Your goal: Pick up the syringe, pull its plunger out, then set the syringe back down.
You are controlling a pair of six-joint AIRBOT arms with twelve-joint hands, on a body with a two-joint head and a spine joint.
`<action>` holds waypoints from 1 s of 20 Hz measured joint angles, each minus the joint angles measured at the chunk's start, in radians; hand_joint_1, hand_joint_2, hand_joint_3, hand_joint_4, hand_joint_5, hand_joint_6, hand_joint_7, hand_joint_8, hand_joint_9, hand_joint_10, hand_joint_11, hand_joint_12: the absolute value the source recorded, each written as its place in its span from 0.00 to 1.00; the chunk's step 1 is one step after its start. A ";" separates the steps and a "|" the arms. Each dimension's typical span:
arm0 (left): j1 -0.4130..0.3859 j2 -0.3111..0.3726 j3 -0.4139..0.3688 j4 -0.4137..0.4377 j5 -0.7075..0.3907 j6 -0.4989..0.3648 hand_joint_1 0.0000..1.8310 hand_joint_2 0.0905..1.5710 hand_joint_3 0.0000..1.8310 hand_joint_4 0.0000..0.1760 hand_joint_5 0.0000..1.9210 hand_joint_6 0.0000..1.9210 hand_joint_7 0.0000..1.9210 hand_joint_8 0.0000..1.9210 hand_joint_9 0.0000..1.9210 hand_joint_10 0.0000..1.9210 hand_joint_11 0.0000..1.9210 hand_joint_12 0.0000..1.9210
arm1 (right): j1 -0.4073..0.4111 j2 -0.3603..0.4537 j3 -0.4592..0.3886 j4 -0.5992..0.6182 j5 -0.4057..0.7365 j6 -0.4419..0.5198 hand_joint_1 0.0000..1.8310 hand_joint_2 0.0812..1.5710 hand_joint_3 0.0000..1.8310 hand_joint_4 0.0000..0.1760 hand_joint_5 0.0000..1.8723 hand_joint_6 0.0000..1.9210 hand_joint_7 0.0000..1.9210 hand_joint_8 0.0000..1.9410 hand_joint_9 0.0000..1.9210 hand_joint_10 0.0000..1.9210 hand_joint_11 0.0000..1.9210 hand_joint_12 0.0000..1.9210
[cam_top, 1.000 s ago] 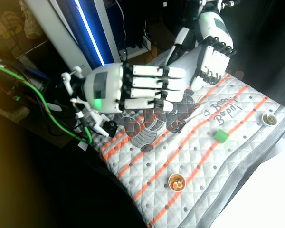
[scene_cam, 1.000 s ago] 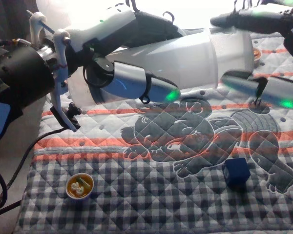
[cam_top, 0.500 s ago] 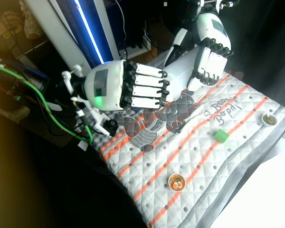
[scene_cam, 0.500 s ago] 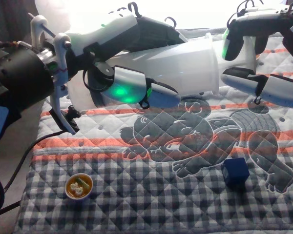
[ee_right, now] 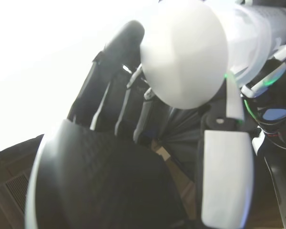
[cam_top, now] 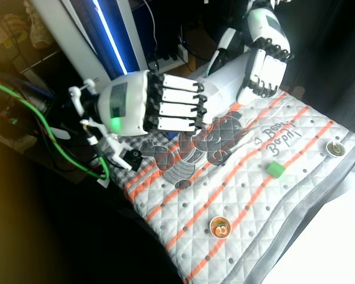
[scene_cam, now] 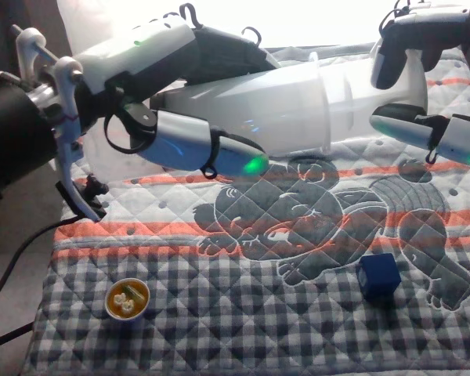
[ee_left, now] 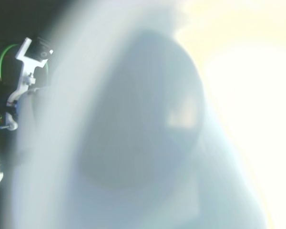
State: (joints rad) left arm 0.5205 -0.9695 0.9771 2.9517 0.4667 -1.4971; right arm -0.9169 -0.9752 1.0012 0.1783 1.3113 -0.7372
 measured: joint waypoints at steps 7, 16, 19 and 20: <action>0.031 0.029 -0.014 -0.013 0.018 -0.003 0.75 0.72 0.00 0.00 0.43 0.51 0.49 0.59 0.42 0.79 0.29 0.99 | -0.017 0.025 -0.005 0.001 -0.003 0.001 0.72 0.78 0.00 0.00 0.41 0.68 0.35 0.78 0.34 0.83 0.27 0.92; 0.074 0.056 -0.026 -0.045 0.062 0.004 0.66 0.75 0.00 0.00 0.42 0.60 0.45 0.69 0.37 0.75 0.27 1.00 | -0.046 0.061 -0.009 0.019 0.007 0.000 0.73 0.77 0.00 0.00 0.42 0.61 0.38 0.75 0.37 0.83 0.36 0.97; 0.086 0.064 -0.027 -0.057 0.070 0.006 0.73 0.74 0.00 0.00 0.40 0.58 0.45 0.63 0.41 0.78 0.29 0.96 | -0.056 0.068 -0.011 0.035 0.011 0.000 0.73 0.78 0.00 0.00 0.39 0.64 0.37 0.78 0.36 0.85 0.35 0.98; 0.086 0.064 -0.027 -0.061 0.070 0.006 0.74 0.74 0.00 0.00 0.41 0.57 0.46 0.62 0.40 0.79 0.23 0.95 | -0.058 0.070 -0.011 0.037 0.014 0.000 0.73 0.78 0.00 0.00 0.39 0.65 0.37 0.78 0.36 0.85 0.35 0.98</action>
State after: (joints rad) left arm 0.6067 -0.9051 0.9504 2.8902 0.5369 -1.4914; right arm -0.9752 -0.9054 0.9905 0.2157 1.3258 -0.7372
